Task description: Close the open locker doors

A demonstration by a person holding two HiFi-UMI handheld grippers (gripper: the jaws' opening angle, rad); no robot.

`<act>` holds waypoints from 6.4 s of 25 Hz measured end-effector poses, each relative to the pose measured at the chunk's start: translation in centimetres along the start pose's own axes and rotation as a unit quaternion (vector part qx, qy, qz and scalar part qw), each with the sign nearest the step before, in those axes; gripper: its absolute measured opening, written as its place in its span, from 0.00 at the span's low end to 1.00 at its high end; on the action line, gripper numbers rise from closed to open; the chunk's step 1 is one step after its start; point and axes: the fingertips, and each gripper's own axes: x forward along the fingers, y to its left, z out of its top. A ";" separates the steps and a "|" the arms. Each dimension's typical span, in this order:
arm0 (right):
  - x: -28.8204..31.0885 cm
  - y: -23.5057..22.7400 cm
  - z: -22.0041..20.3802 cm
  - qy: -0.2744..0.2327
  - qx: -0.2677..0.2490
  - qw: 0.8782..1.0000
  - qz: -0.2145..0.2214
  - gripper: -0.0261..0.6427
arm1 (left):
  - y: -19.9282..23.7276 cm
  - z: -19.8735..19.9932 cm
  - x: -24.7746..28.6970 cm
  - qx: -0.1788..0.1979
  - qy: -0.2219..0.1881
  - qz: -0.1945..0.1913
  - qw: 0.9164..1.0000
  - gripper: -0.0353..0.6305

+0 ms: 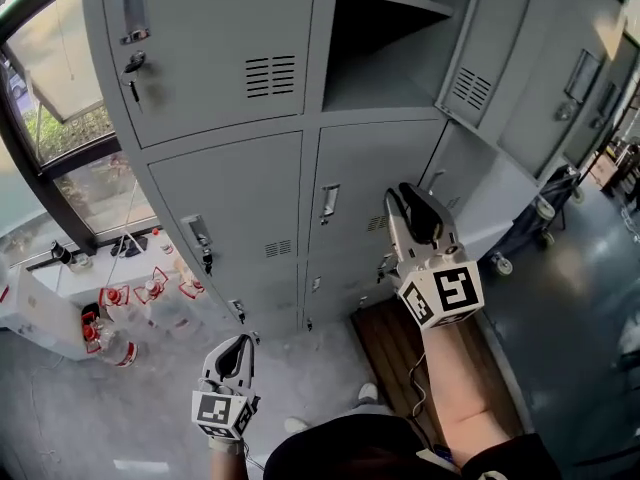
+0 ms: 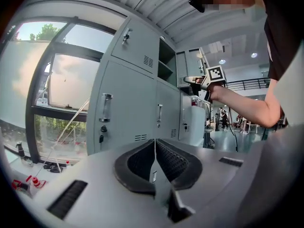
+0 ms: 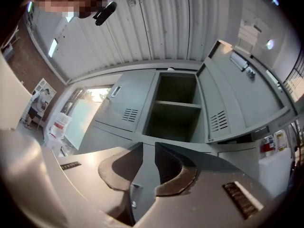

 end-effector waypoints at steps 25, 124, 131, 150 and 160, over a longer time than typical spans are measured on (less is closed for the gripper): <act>-10.2 -26.1 -2.1 -0.066 -0.013 0.995 -0.075 0.31 | -19.7 2.4 19.7 0.024 0.029 -0.104 0.994 0.09; 6.5 -0.2 0.2 -0.032 0.020 0.998 0.045 0.23 | 0.0 -1.5 -0.5 -0.024 0.045 0.057 0.997 0.09; 0.0 -3.4 -2.1 0.009 0.011 0.999 -0.029 0.23 | -2.6 -2.3 1.8 -0.004 0.057 -0.041 0.998 0.09; -8.3 -9.5 -0.9 0.008 -0.022 0.983 -0.182 0.23 | -4.6 0.0 8.9 0.021 0.046 -0.200 0.978 0.09; -10.4 -16.0 0.3 -0.035 -0.036 0.977 -0.209 0.26 | -8.3 2.2 15.6 0.025 0.017 -0.207 0.978 0.09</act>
